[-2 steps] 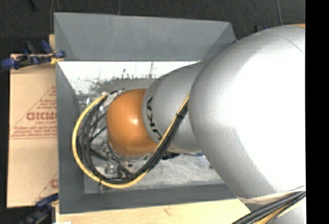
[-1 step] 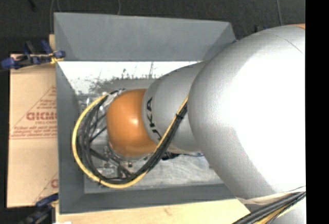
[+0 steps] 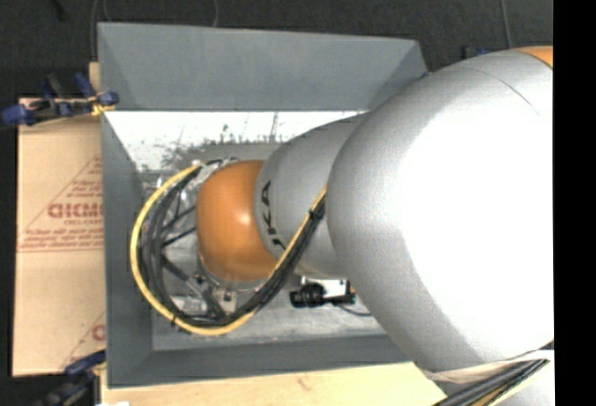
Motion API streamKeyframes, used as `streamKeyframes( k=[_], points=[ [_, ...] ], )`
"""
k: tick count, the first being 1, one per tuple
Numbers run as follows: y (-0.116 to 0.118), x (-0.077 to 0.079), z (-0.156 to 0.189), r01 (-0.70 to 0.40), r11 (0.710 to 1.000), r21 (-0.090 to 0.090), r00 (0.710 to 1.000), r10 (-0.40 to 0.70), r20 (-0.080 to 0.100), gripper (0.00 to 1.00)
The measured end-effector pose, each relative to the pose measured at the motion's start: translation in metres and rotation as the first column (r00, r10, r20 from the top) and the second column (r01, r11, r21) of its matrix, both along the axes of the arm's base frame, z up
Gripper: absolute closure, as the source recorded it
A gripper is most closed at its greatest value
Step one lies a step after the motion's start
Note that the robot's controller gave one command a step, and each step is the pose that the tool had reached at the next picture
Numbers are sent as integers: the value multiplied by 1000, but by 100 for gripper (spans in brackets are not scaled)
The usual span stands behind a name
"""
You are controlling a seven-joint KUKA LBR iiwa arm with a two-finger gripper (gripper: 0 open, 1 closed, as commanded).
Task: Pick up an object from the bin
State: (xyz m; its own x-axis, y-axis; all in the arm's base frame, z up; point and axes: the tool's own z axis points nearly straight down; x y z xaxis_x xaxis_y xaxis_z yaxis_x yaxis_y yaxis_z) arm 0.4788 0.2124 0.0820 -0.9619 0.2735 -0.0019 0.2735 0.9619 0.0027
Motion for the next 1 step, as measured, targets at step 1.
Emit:
streamKeyframes(
  k=[1],
  points=[
    [-47, 18, -5, -229, 973, 6, 973, 229, 11, 100]
  ],
)
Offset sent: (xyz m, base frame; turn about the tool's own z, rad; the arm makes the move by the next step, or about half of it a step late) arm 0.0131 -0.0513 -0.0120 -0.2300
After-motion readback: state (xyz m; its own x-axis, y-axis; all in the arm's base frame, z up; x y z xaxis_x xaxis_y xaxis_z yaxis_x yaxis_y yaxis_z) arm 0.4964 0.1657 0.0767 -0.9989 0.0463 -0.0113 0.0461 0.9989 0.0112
